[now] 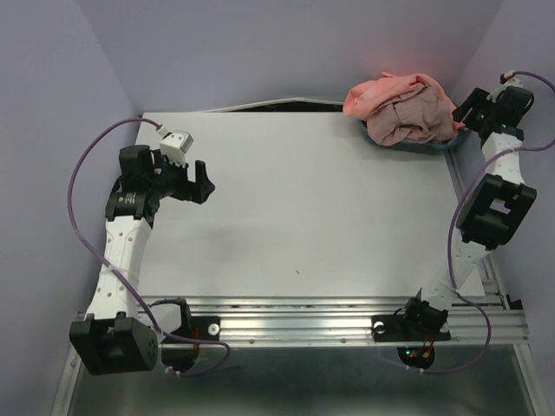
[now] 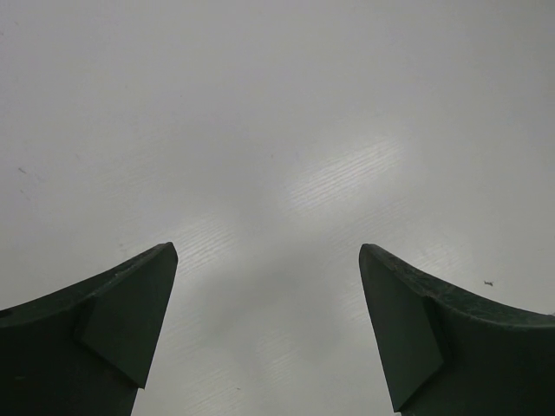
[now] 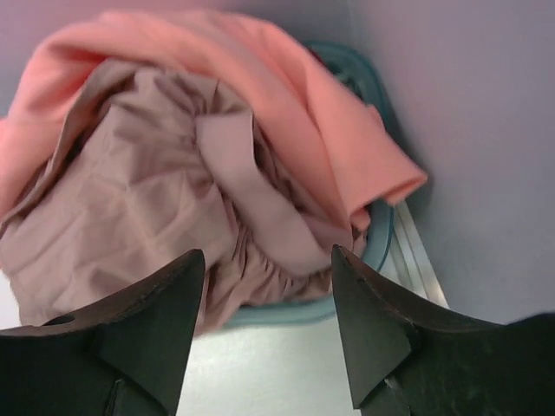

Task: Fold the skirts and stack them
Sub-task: Grab the skirt from the pile

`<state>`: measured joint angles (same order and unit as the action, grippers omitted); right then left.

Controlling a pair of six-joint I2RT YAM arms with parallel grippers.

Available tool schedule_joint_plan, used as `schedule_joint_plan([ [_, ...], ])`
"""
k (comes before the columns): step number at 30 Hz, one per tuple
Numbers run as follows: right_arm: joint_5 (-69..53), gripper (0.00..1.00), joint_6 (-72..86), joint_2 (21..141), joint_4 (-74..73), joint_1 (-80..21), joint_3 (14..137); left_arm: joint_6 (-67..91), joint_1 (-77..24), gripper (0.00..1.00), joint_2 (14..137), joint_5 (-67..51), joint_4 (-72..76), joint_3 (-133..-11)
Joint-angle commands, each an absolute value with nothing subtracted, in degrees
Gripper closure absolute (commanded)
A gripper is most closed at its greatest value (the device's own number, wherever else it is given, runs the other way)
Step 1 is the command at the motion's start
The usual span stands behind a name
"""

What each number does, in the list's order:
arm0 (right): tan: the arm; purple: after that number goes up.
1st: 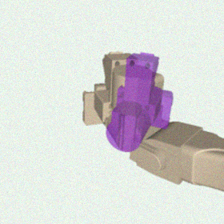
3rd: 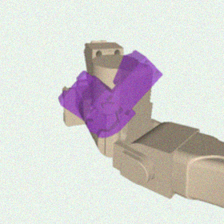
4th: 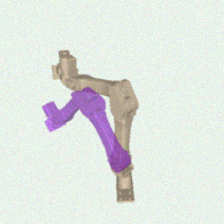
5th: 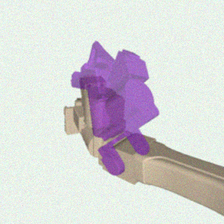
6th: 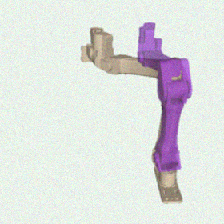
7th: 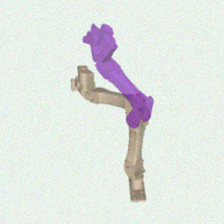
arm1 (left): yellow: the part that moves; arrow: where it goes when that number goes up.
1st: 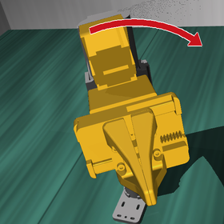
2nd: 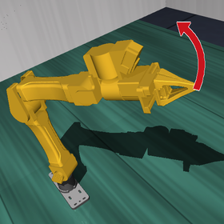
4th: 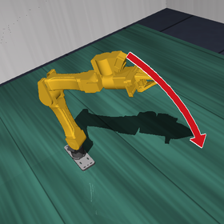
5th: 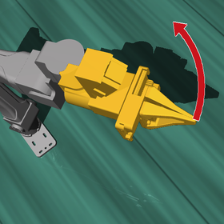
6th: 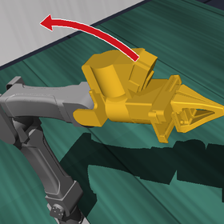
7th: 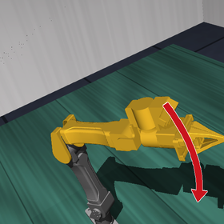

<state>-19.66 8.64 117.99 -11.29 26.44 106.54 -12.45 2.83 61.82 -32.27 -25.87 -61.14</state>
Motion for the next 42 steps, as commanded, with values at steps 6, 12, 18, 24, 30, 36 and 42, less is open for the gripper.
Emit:
schedule_joint_plan([
  [6,-21.52,0.34,14.67,130.06,1.75,26.46,119.17,-10.99,2.73,0.02,64.77,-34.28,-23.82,-63.54],
  [12,-26.45,0.32,16.69,133.94,7.38,26.46,121.11,-11.07,2.81,0.02,65.48,-33.49,-23.56,-62.76],
  [18,-28.74,0.32,16.61,135.97,7.47,25.93,121.03,-11.07,2.72,0.02,66.36,-32.87,-22.94,-62.4],
  [24,-30.93,0.33,19.16,135.7,6.95,25.93,118.74,-10.72,2.73,0.02,67.32,-32.96,-22.76,-62.75],
  [30,-37.27,0.42,23.82,133.68,6.68,25.93,115.14,-10.64,2.73,0.02,66.97,-32.78,-22.68,-62.49],
  [36,-41.39,0.68,28.73,131.14,6.77,25.93,114.17,-10.28,2.81,0.02,66.62,-32.87,-22.76,-62.49],
  [42,-42.1,0.99,31.38,124.56,6.94,25.93,114.0,-10.28,2.81,0.02,65.31,-32.61,-22.5,-62.23],
])
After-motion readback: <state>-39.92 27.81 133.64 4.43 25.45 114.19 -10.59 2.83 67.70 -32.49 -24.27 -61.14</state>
